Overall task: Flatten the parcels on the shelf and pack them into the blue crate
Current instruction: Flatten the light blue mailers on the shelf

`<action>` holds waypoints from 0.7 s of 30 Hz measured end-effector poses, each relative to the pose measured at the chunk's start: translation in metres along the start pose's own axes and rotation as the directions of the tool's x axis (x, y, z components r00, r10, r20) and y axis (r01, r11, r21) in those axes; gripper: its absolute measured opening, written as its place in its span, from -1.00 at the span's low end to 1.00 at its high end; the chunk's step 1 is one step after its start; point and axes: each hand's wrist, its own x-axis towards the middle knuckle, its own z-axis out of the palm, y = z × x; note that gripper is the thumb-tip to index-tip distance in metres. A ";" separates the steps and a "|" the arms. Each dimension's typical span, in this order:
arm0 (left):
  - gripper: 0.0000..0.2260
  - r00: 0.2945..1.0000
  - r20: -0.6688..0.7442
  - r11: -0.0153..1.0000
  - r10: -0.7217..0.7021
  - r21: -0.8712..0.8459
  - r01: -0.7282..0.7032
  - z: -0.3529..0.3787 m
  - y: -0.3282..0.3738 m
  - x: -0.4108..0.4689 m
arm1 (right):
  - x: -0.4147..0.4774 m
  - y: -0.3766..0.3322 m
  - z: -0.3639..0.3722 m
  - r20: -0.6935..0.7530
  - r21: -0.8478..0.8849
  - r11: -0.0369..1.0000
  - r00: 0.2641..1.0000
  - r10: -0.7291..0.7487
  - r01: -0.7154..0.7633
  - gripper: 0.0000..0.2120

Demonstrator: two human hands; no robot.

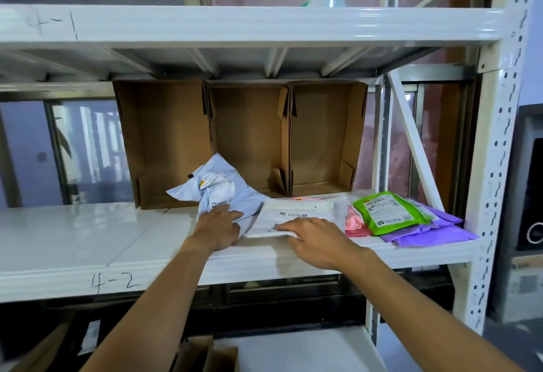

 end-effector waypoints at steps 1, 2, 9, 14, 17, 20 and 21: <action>-0.57 1.000 -0.004 1.000 -0.005 0.012 0.005 0.000 -0.002 -0.002 | 0.000 -0.003 0.001 -0.041 -0.031 0.999 0.999 -0.013 0.012 -0.57; -0.58 1.000 -0.007 1.000 -0.009 0.027 0.009 0.000 -0.004 -0.003 | 0.001 -0.006 0.001 -0.079 -0.053 0.998 0.996 -0.030 0.026 -0.58; -0.48 0.992 -0.075 0.995 -0.098 -0.003 0.098 -0.007 -0.015 -0.019 | 0.014 -0.035 0.012 -0.125 -0.039 0.995 0.987 -0.100 0.096 -0.55; -0.43 0.985 -0.076 0.986 -0.156 -0.066 0.151 -0.014 -0.039 -0.034 | 0.027 -0.051 0.019 -0.069 -0.055 0.993 0.992 -0.108 0.105 -0.54; -0.61 0.996 -0.012 0.969 -0.092 -0.232 0.087 -0.022 -0.054 -0.039 | 0.037 -0.061 0.023 0.024 -0.036 0.994 0.994 -0.103 0.104 -0.54; -0.73 0.979 -0.069 0.877 -0.193 -0.459 0.141 -0.032 -0.060 -0.038 | 0.045 -0.071 0.028 0.114 0.007 0.996 0.989 -0.092 0.092 -0.49; -0.75 0.962 -0.111 0.841 -0.251 -0.517 0.160 -0.034 -0.060 -0.037 | 0.045 -0.072 0.030 0.159 0.021 0.996 0.984 -0.086 0.084 -0.39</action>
